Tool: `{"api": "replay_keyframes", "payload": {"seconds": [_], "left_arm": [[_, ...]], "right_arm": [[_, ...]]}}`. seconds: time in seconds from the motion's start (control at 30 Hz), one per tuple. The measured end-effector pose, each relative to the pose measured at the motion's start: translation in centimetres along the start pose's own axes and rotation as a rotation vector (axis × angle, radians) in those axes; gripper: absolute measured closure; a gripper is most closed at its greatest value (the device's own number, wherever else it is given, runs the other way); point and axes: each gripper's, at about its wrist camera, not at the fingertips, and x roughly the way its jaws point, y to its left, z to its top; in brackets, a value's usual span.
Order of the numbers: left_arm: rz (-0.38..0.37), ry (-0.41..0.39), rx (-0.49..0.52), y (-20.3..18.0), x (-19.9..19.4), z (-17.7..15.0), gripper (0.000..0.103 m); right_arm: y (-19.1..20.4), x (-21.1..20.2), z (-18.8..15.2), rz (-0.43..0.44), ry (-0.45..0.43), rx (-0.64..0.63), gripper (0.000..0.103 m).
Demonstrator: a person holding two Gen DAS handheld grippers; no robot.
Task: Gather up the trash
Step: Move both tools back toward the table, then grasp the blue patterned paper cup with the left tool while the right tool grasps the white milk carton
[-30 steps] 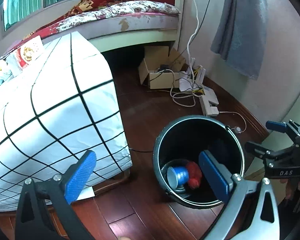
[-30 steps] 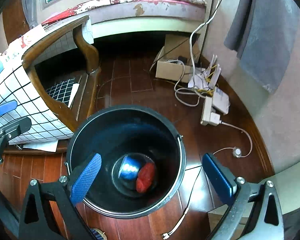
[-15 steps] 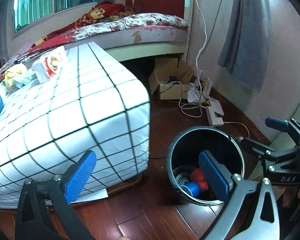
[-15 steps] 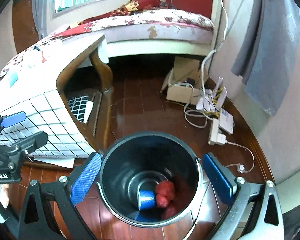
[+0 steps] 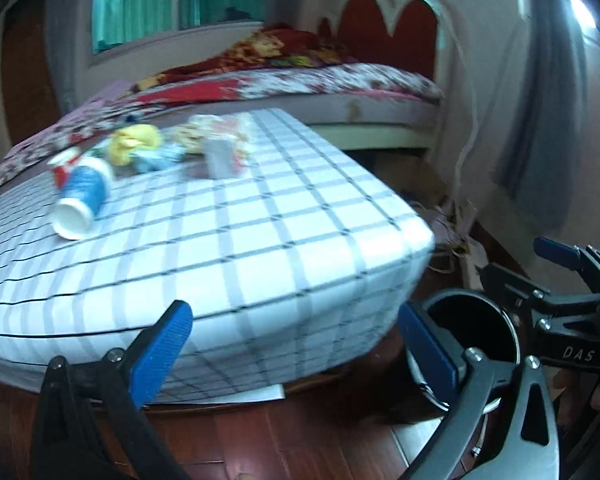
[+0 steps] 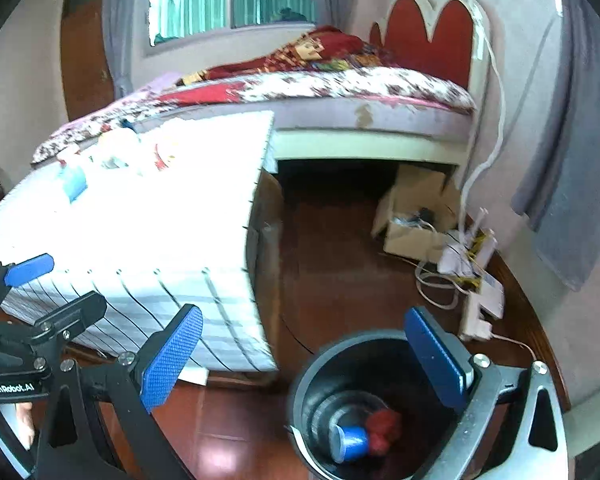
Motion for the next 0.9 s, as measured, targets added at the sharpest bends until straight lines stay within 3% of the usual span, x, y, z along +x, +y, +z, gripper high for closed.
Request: {"api": "replay_keyframes", "payload": {"seconds": [0.3,0.5,0.67,0.9], "left_arm": [[0.165,-0.032,-0.148,11.4,-0.9,2.1,0.0],[0.252,-0.042,-0.232,17.7,1.0,4.1,0.0],[0.249,-0.004,-0.273,20.6,4.2,5.4,0.001],[0.248,0.057,-0.258,21.4,8.2,7.4,0.008]], "right_arm": [[8.1,3.2,4.5,0.063,-0.03,-0.101,0.001],[12.4,7.5,9.3,0.102,0.028,-0.131,0.001],[15.6,11.5,12.5,0.125,0.044,-0.132,0.001],[17.9,17.6,15.6,0.109,0.108,-0.122,0.001]]}}
